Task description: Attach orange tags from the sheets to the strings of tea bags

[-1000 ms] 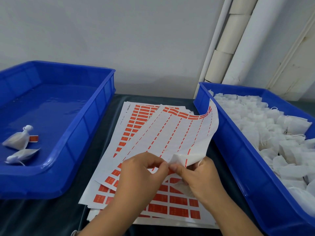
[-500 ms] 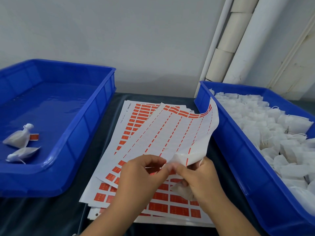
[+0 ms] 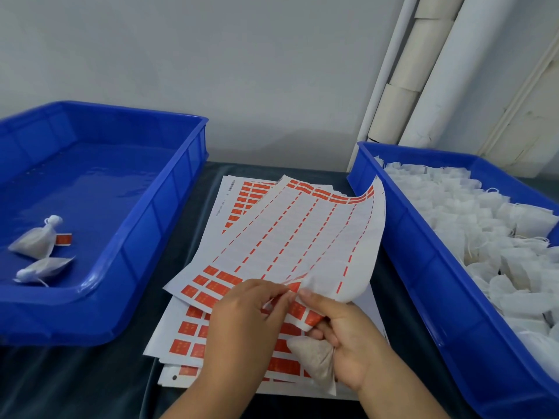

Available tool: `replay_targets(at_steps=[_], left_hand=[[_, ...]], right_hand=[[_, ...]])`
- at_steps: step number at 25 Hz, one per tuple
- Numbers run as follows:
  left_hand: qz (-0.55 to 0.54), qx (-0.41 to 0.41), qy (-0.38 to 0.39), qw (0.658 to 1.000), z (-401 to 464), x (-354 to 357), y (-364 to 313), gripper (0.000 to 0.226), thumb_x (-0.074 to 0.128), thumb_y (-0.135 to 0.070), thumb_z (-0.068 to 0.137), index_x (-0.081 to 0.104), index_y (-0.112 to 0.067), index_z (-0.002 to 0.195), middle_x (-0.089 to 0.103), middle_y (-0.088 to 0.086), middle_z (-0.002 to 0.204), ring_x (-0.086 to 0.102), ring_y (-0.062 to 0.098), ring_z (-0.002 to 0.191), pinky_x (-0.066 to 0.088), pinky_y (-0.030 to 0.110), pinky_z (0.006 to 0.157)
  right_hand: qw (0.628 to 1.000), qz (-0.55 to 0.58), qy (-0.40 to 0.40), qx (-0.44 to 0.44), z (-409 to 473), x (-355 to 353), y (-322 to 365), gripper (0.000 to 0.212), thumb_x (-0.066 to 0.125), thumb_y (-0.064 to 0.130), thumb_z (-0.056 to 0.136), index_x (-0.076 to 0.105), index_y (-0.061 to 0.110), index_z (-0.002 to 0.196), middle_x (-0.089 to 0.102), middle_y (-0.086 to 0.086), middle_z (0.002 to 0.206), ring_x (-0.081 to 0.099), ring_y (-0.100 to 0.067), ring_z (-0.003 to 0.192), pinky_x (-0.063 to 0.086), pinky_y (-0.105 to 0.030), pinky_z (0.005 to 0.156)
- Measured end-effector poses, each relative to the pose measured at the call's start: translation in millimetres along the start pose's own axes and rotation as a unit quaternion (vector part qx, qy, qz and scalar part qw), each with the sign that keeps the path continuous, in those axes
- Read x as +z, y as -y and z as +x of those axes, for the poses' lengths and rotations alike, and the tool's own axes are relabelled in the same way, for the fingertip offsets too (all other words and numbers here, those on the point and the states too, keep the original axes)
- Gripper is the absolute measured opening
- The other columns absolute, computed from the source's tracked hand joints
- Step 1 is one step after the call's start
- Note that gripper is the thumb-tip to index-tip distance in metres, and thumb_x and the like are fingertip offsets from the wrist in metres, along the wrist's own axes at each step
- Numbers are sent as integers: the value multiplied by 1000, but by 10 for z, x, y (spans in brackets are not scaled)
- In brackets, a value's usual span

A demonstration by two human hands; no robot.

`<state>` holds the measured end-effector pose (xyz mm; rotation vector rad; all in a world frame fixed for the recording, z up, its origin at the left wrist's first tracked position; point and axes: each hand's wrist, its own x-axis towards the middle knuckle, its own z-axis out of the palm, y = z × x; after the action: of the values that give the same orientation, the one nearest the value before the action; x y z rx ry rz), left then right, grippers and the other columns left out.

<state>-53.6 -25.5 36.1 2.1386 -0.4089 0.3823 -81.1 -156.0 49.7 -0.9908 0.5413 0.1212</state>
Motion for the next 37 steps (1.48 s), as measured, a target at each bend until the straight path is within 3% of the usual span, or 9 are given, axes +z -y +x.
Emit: replay_targets(at_steps=[5, 10, 15, 18, 22, 26, 30, 34, 37], left_hand=[[5, -25, -1, 1000, 27, -44, -13, 33, 51, -45, 78, 73, -30, 97, 56, -32, 80, 44, -22, 64, 33, -4, 55], [-64, -127, 37, 989, 46, -1, -30, 10, 60, -39, 85, 69, -40, 88, 54, -39, 58, 53, -21, 74, 38, -3, 53], [-176, -204, 58, 961, 93, -50, -73, 10, 69, -39, 76, 64, -43, 68, 58, -40, 63, 57, -19, 68, 40, -1, 46], [-167, -216, 46, 961, 100, -53, -60, 7, 70, -40, 75, 66, -41, 69, 60, -38, 63, 59, -15, 65, 43, 3, 47], [-85, -132, 45, 987, 76, -70, -80, 14, 66, -42, 78, 61, -46, 65, 54, -41, 55, 56, -19, 67, 39, -1, 48], [39, -49, 37, 997, 77, -66, -74, 18, 58, -47, 83, 71, -36, 78, 53, -26, 56, 57, -5, 57, 36, 1, 49], [128, -28, 67, 989, 114, -57, -62, 29, 44, -47, 92, 65, -31, 82, 60, -16, 72, 52, 0, 60, 37, 5, 54], [220, -35, 130, 966, 161, -24, -49, 24, 39, -43, 95, 56, -27, 89, 55, -10, 81, 51, 7, 67, 39, 11, 64], [268, -24, 168, 948, 191, 5, -39, 27, 39, -39, 96, 58, -21, 100, 60, -5, 93, 59, 12, 82, 44, 19, 70]], right_hand=[[999, 33, 7, 8, 11, 4, -15, 47, 71, 16, 60, 64, 5, 104, 59, -6, 55, 27, -6, 28, 33, -19, 32], [998, 13, 30, -58, 11, 37, -56, 46, 71, 13, 61, 64, 8, 107, 70, -7, 69, 48, -6, 32, 36, -18, 33], [990, -32, 19, -133, 35, 43, -104, 30, 77, 16, 58, 75, 24, 87, 72, -8, 80, 58, -13, 52, 40, -22, 40], [987, -39, 0, -156, 51, 44, -140, 37, 79, 19, 56, 74, 24, 93, 73, -9, 85, 58, -14, 54, 41, -22, 41], [983, -69, -34, -168, 93, 24, -194, 48, 79, 21, 64, 65, 20, 110, 72, -10, 90, 56, -15, 55, 42, -23, 43], [981, -92, -36, -168, 99, 9, -243, 66, 81, 36, 50, 65, 23, 113, 73, -7, 95, 59, -22, 63, 43, -23, 43], [978, -132, -44, -154, 109, -17, -281, 46, 81, 26, 65, 67, 23, 109, 74, -4, 90, 62, -24, 66, 43, -22, 44], [967, -172, -82, -167, 112, 8, -317, 27, 78, 15, 74, 70, 17, 100, 70, 1, 73, 55, -4, 46, 41, -17, 42], [960, -199, -97, -174, 113, 51, -356, 18, 79, 21, 74, 69, 28, 87, 74, 7, 84, 63, -5, 60, 45, -18, 50]])
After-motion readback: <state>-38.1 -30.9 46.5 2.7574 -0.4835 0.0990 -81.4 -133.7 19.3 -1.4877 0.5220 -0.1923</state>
